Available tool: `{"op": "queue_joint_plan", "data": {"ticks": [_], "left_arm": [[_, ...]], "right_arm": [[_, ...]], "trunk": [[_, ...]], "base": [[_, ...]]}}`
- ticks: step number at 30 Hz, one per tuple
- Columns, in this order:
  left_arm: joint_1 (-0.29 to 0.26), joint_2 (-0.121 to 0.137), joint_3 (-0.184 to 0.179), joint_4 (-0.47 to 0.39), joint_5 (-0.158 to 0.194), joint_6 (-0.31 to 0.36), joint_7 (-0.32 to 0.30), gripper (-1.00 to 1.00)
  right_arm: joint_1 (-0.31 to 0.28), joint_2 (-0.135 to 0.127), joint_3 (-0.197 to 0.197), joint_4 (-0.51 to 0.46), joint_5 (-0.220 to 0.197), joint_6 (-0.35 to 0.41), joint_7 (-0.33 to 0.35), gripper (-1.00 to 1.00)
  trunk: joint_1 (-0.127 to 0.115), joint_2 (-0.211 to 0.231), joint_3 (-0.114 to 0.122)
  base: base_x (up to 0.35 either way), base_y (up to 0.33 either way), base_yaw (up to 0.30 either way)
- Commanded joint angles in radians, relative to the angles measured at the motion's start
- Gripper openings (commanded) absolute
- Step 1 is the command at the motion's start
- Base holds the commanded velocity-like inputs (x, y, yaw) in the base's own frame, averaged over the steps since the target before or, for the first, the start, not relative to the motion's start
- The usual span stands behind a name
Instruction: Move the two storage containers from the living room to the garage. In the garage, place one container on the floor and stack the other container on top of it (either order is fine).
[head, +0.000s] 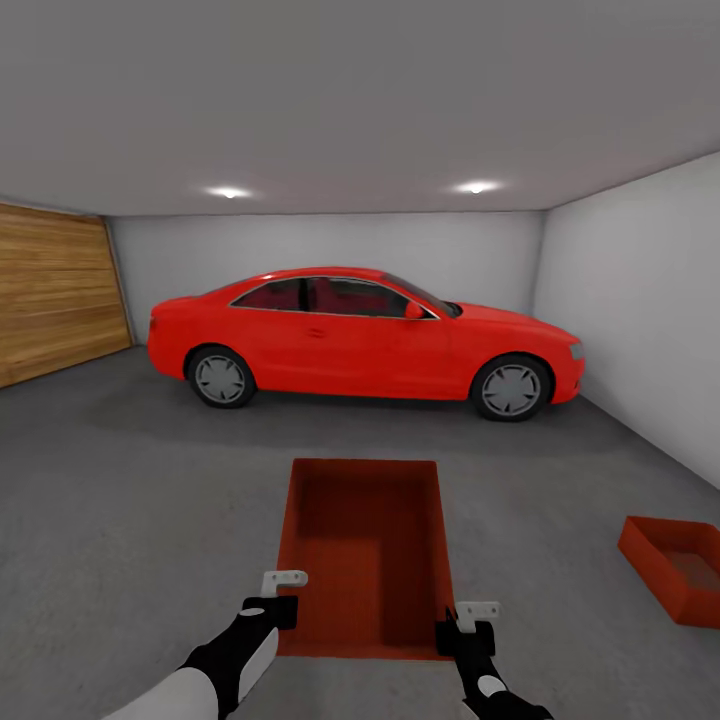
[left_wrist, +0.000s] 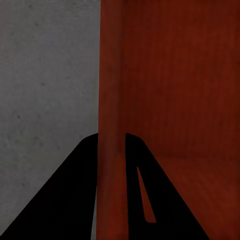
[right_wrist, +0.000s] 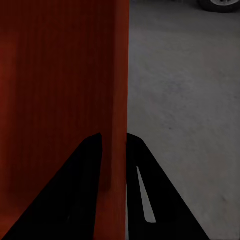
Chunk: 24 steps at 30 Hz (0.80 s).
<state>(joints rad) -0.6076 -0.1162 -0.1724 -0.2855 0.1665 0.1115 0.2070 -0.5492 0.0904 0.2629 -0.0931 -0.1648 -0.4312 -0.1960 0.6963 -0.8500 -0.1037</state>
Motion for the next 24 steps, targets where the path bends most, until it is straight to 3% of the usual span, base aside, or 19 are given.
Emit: {"op": "queue_joint_plan", "data": {"ticks": [1, 7, 24], "left_arm": [[0.000, 0.001, 0.000, 0.000, -0.001, 0.007, 0.012, -1.00], [0.000, 0.001, 0.000, 0.000, -0.001, 0.007, 0.012, -1.00], [0.000, 0.001, 0.001, 0.000, -0.001, 0.008, 0.012, -1.00]], "right_arm": [[-0.002, 0.000, -0.009, -0.002, 0.002, -0.055, 0.003, -1.00], [-0.001, -0.001, -0.010, -0.002, 0.003, -0.055, 0.004, -1.00], [-0.002, -0.001, -0.010, -0.002, 0.003, -0.055, 0.007, -1.00]], "trunk": [[0.001, -0.001, -0.002], [0.001, -0.001, -0.002], [0.001, -0.001, -0.002]], "base": [[0.321, 0.000, 0.000], [0.321, 0.000, -0.080], [0.320, 0.109, -0.272]]}}
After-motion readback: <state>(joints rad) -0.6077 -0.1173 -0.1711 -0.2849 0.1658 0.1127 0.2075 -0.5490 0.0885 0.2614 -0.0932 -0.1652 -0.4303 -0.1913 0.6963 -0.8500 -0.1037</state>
